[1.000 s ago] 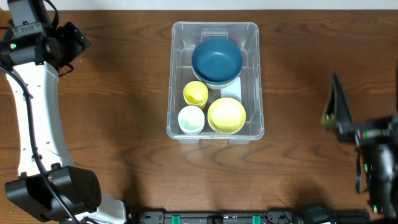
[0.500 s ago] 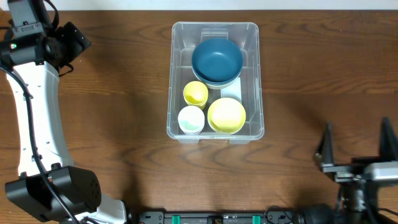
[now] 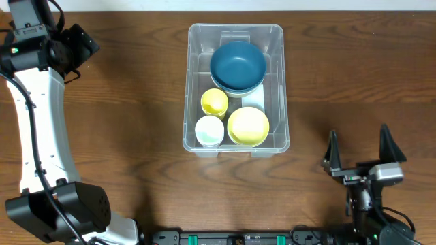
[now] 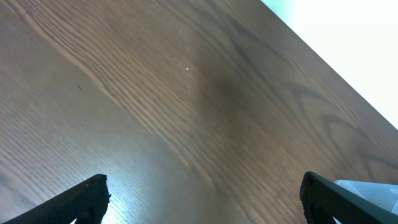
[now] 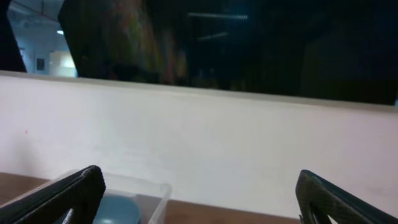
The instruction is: Pack container
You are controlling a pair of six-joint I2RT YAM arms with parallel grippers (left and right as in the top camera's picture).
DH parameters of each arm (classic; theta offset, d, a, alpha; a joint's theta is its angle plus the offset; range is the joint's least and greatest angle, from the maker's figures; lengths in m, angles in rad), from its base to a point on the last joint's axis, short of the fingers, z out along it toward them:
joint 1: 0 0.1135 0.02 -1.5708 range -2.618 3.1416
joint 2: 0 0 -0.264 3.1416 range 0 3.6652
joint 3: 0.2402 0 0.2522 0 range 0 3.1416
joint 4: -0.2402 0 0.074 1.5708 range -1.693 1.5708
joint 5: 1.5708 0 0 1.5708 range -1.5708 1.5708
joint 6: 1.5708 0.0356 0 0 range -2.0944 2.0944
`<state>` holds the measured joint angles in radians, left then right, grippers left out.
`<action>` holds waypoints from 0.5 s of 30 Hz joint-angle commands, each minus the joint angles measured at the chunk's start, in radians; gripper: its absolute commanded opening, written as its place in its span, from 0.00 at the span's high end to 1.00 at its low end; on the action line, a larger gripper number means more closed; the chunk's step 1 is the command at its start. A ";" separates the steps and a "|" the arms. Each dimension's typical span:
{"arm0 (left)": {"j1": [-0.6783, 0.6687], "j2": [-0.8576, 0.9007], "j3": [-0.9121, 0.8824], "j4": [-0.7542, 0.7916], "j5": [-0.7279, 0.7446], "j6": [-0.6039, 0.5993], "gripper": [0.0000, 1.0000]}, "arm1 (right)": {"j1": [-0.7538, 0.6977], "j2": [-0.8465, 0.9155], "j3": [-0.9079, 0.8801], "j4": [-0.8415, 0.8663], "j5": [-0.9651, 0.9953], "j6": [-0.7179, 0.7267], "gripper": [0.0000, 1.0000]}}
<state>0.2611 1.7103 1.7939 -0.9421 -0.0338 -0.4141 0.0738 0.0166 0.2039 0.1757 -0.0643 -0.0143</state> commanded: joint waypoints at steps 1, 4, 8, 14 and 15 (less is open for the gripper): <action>0.004 0.002 0.010 -0.004 -0.012 0.010 0.02 | -0.010 -0.011 -0.040 0.004 -0.013 0.004 0.01; 0.004 0.002 0.010 -0.004 -0.012 0.010 0.02 | -0.010 -0.011 -0.084 0.004 -0.015 -0.025 0.01; 0.004 0.002 0.010 -0.004 -0.012 0.010 0.02 | -0.010 -0.011 -0.140 0.004 -0.015 -0.031 0.01; 0.004 0.002 0.010 -0.004 -0.012 0.010 0.02 | -0.010 -0.011 -0.193 -0.003 -0.025 -0.057 0.01; 0.004 0.002 0.010 -0.004 -0.012 0.010 0.02 | -0.010 -0.011 -0.199 -0.007 -0.032 -0.070 0.01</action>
<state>0.2611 1.7103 1.7939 -0.9421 -0.0338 -0.4141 0.0738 0.0166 0.0242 0.1741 -0.0769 -0.0456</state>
